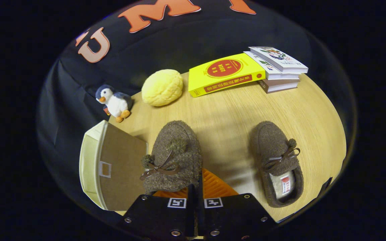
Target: Open the storage box then place both shoes into the box .Put the left shoe in first, then the right shoe, with the right side of both shoes facing outward in a uniform manner.
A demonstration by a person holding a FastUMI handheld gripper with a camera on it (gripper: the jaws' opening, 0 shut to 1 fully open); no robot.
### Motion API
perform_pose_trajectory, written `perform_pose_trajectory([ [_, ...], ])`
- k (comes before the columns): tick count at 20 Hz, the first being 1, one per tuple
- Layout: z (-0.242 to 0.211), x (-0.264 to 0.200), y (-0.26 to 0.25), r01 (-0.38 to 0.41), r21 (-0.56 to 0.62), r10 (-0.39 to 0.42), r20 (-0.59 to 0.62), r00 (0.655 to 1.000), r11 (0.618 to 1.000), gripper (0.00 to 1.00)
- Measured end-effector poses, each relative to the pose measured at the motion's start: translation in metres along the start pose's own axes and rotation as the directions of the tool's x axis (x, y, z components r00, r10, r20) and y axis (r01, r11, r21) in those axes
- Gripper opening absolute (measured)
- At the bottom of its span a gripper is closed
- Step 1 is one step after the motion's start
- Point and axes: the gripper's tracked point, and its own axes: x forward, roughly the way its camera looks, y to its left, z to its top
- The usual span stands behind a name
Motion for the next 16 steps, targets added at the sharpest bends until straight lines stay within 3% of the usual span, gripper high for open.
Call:
perform_pose_trajectory([
  [8,0.02,-0.053,0.118,-0.105,-0.061,0.108,0.038,0.993,0.993,0.05],
  [16,0.006,-0.035,0.211,-0.145,-0.091,0.147,0.013,0.989,0.985,0.05],
])
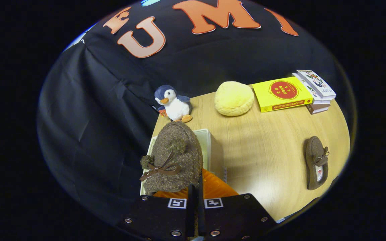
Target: Open the storage box then place both shoes into the box .Put the left shoe in first, then the right shoe, with the right side of both shoes facing outward in a uniform manner.
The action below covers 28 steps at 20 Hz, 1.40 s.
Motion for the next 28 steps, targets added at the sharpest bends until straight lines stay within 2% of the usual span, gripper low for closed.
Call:
perform_pose_trajectory([
  [5,-0.01,0.036,0.029,0.007,-0.013,-0.007,-0.041,0.999,1.0,0.05],
  [10,-0.034,0.074,0.027,0.092,-0.019,-0.093,-0.119,0.989,0.996,0.05],
  [13,-0.047,0.09,0.035,0.092,-0.011,-0.092,-0.158,0.983,0.996,0.05],
  [17,-0.061,0.109,0.042,0.09,-0.015,-0.091,-0.196,0.976,0.996,0.12],
  [20,-0.082,0.112,0.053,0.05,-0.052,-0.062,-0.265,0.962,0.997,0.17],
  [23,-0.084,0.104,0.077,-0.047,-0.045,0.034,-0.259,0.965,0.998,0.26],
  [28,-0.06,0.071,0.099,-0.165,-0.089,0.145,-0.198,0.969,0.982,0.26],
])
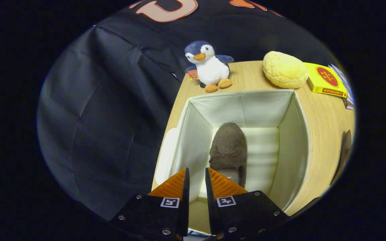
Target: Open the storage box then place both shoes into the box .Put the left shoe in first, then the right shoe, with the right side of both shoes facing outward in a uniform manner.
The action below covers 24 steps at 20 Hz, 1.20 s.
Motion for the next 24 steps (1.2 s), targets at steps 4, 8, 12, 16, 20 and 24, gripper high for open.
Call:
perform_pose_trajectory([
  [4,0.018,-0.041,-0.008,-0.035,-0.006,0.035,0.067,0.997,0.999,0.38],
  [8,0.035,-0.079,-0.036,-0.033,-0.003,0.033,0.133,0.991,0.999,0.52],
  [12,0.043,-0.111,-0.073,-0.032,-0.013,0.034,0.184,0.982,0.999,0.7],
  [16,0.04,-0.141,-0.122,0.008,-0.032,-0.001,0.207,0.978,0.999,0.86],
  [20,0.028,-0.172,-0.184,0.07,-0.005,-0.067,0.232,0.97,0.998,0.91],
  [24,-0.001,-0.195,-0.252,0.122,-0.005,-0.118,0.227,0.967,0.992,0.93],
])
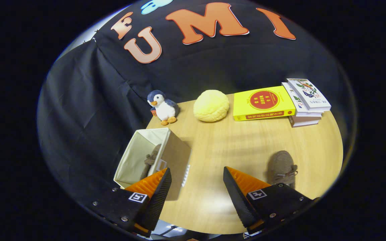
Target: Open the storage box then place both shoes into the box .Put the left shoe in first, then the right shoe, with the right side of both shoes facing outward in a uniform manner.
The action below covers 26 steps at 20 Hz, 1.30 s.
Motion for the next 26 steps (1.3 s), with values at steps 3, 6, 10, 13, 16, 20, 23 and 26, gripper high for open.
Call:
perform_pose_trajectory([
  [3,-0.018,-0.008,-0.058,0.041,0.012,-0.041,-0.012,0.999,0.999,0.96],
  [6,-0.033,-0.016,-0.108,0.092,0.021,-0.091,-0.027,0.995,0.996,0.96],
  [10,-0.062,-0.013,-0.162,0.146,0.032,-0.143,-0.075,0.987,0.989,0.96],
  [13,-0.084,0.0,-0.197,0.181,0.035,-0.176,-0.113,0.978,0.983,0.93],
  [16,-0.099,0.019,-0.218,0.203,0.043,-0.195,-0.147,0.97,0.978,0.91],
  [20,-0.097,0.046,-0.239,0.232,0.021,-0.228,-0.131,0.965,0.972,0.8],
  [23,-0.089,0.061,-0.253,0.278,-0.019,-0.279,-0.09,0.956,0.96,0.67],
  [26,-0.093,0.072,-0.254,0.29,0.0,-0.289,-0.085,0.954,0.957,0.49],
])
